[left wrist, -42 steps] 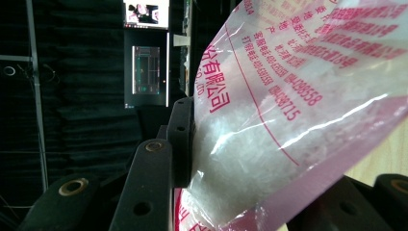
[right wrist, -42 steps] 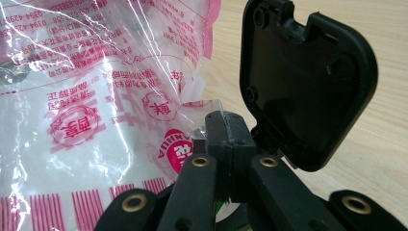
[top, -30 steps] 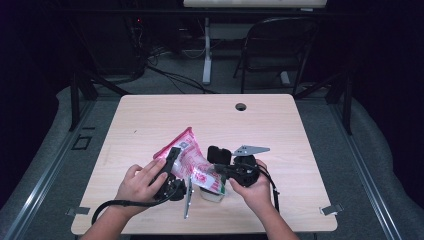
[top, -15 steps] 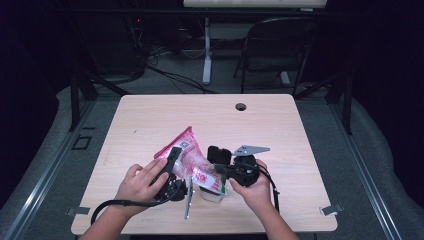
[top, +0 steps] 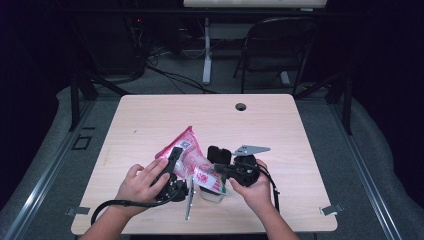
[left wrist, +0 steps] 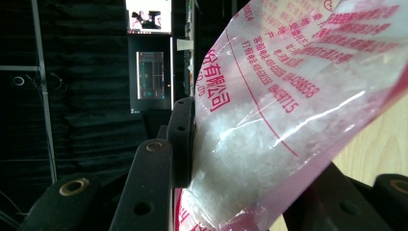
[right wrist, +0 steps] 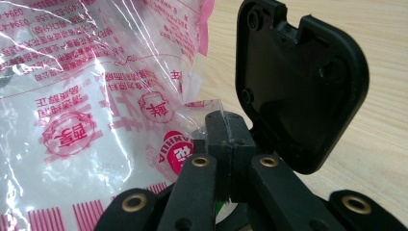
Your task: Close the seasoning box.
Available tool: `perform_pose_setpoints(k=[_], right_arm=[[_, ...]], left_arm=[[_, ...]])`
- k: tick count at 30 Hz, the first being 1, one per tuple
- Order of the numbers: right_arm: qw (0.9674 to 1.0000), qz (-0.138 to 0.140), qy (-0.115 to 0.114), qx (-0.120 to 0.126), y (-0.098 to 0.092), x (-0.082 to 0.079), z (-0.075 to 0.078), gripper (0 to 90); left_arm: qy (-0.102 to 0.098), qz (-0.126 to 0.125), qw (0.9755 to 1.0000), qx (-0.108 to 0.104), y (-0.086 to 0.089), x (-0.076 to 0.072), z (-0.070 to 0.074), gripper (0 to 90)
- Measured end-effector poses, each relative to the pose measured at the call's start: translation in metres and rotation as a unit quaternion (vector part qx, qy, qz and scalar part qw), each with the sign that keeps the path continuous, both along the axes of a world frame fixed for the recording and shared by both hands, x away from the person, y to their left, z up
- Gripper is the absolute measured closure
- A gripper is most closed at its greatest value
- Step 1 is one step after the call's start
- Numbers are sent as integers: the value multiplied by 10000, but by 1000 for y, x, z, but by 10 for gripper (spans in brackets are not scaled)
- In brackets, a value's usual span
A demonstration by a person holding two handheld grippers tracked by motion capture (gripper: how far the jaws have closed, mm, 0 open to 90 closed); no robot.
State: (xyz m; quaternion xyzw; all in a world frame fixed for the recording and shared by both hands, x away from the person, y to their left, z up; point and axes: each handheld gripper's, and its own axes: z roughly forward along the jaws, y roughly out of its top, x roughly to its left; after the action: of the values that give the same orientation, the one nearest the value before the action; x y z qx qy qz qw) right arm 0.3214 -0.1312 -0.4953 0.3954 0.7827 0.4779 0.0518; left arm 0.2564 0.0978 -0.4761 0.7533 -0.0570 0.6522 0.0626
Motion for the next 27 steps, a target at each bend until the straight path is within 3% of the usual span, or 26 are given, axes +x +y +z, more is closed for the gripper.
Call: perform_pose_setpoints(k=[27], right_arm=[[10000,-30,-11,7,-3,0,0,900]], left_arm=[[-71,-88,9999,17,-5,-1,3,672]])
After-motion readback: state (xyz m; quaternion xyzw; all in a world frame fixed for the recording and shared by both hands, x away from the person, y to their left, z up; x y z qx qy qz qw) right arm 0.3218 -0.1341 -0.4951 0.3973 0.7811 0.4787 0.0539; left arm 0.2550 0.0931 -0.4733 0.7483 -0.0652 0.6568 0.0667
